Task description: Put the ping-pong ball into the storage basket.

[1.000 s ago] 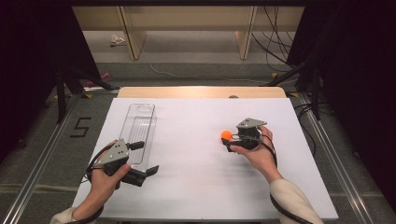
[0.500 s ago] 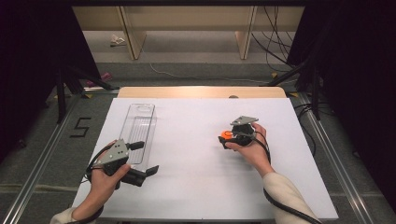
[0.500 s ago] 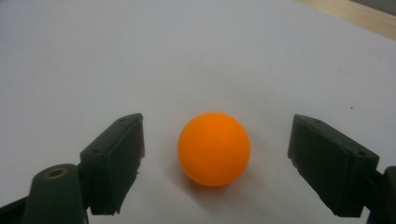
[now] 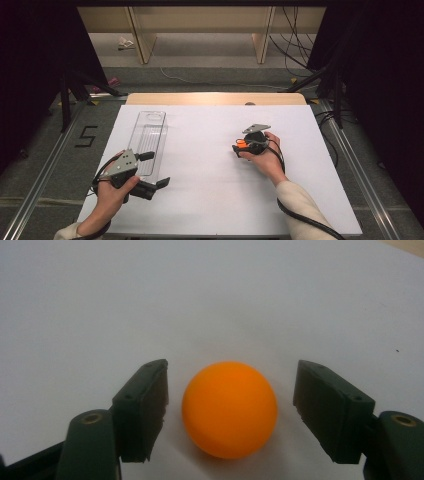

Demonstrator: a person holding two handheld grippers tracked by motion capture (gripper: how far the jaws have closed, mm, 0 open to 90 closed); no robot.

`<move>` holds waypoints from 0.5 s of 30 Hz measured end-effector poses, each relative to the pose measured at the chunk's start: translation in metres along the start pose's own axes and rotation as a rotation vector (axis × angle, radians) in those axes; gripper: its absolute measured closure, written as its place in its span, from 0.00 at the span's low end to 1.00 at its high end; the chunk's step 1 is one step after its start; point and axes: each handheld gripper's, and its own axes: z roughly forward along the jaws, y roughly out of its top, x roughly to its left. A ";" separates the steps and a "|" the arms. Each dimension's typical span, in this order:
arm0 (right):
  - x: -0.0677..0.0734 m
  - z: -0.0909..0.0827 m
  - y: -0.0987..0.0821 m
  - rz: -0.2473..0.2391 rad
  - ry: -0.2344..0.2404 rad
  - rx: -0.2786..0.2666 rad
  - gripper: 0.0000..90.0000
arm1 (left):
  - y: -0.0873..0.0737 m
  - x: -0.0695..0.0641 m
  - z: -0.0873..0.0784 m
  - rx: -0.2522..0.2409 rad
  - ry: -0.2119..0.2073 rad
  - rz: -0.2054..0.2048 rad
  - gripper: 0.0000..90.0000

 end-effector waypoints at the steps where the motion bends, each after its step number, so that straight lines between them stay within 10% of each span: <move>1: 0.000 0.001 0.000 0.000 0.002 0.001 0.36 | 0.000 0.000 0.000 0.000 0.000 0.000 0.00; 15: 0.000 0.002 -0.001 -0.009 0.005 0.017 0.49 | 0.000 0.000 0.000 0.001 -0.002 0.000 0.00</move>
